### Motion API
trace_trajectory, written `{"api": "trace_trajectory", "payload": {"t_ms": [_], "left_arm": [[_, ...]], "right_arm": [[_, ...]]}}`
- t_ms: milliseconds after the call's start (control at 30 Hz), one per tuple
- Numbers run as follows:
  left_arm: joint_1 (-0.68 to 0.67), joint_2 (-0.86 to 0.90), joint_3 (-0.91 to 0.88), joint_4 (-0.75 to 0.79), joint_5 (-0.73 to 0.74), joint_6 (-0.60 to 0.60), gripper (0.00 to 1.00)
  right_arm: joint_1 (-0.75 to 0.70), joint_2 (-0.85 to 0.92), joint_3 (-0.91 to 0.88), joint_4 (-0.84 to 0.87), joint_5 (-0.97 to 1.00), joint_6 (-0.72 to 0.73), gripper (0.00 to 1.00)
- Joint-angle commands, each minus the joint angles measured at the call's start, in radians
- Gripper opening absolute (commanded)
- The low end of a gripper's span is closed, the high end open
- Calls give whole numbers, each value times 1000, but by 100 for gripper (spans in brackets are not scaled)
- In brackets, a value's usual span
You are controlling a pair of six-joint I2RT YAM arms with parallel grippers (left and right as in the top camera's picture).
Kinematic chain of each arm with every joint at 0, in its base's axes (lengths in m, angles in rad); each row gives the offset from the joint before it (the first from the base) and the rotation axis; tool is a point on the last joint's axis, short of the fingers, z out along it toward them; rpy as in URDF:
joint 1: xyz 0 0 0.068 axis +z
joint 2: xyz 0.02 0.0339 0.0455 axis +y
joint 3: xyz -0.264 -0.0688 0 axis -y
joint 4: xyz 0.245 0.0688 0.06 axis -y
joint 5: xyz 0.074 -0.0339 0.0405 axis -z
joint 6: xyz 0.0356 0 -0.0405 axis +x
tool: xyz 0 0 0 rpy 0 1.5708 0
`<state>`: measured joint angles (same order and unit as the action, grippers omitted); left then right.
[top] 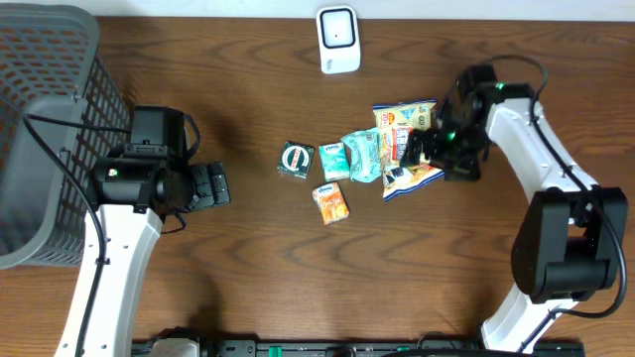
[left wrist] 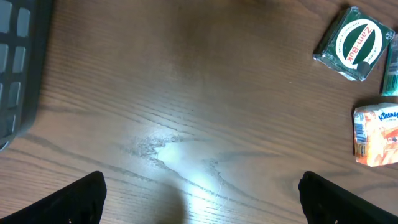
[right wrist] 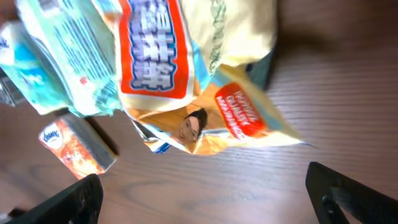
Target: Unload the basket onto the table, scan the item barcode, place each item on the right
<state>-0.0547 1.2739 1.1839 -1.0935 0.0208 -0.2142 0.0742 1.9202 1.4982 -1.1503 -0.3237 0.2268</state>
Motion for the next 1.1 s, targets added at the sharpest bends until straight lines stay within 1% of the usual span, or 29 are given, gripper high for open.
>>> {"api": "trace_trajectory", "payload": {"t_ms": [0,67,100,167,233,267,300,333,367,400,433,533,600,733,833,967,1067], "left_arm": [[-4,5,-5,-2,-6,-16,98],[-4,5,-5,-2,-6,-16,98],[-4,5,-5,-2,-5,-16,98],[-4,5,-5,-2,-6,-16,98],[-4,5,-5,-2,-5,-16,98],[-4,5,-5,-2,-6,-16,98],[-4,5,-5,-2,-6,-16,97],[-4,5,-5,-2,-5,-16,98],[-4,5,-5,-2,-5,-16,98],[-4,5,-5,-2,-6,-16,98],[-4,5,-5,-2,-6,-16,98],[-4,5,-5,-2,-6,-16,98],[-4,5,-5,-2,-6,-16,98],[-4,5,-5,-2,-6,-16,98],[-4,5,-5,-2,-5,-16,98],[-4,5,-5,-2,-5,-16,98],[-4,5,-5,-2,-6,-16,97]], "right_arm": [[-3,-2,89,-34,105,3,99],[-2,-2,139,-63,130,3,99],[-1,-2,166,-80,134,1,98],[-1,-2,208,-104,134,0,91],[0,-2,236,-116,134,0,76],[3,-2,245,-117,133,0,66],[6,-2,246,-116,130,0,52],[12,-2,246,-116,131,0,42],[17,-2,244,-118,131,-1,35],[23,-2,238,-117,131,-10,30],[27,-2,232,-117,131,-20,28],[50,-2,204,-114,134,-45,28],[67,-2,173,-96,149,-45,26],[98,-2,68,11,183,-40,24],[115,-2,-43,126,183,-1,19],[118,-2,-198,296,192,1,19],[116,-2,-243,303,235,18,22]]}}
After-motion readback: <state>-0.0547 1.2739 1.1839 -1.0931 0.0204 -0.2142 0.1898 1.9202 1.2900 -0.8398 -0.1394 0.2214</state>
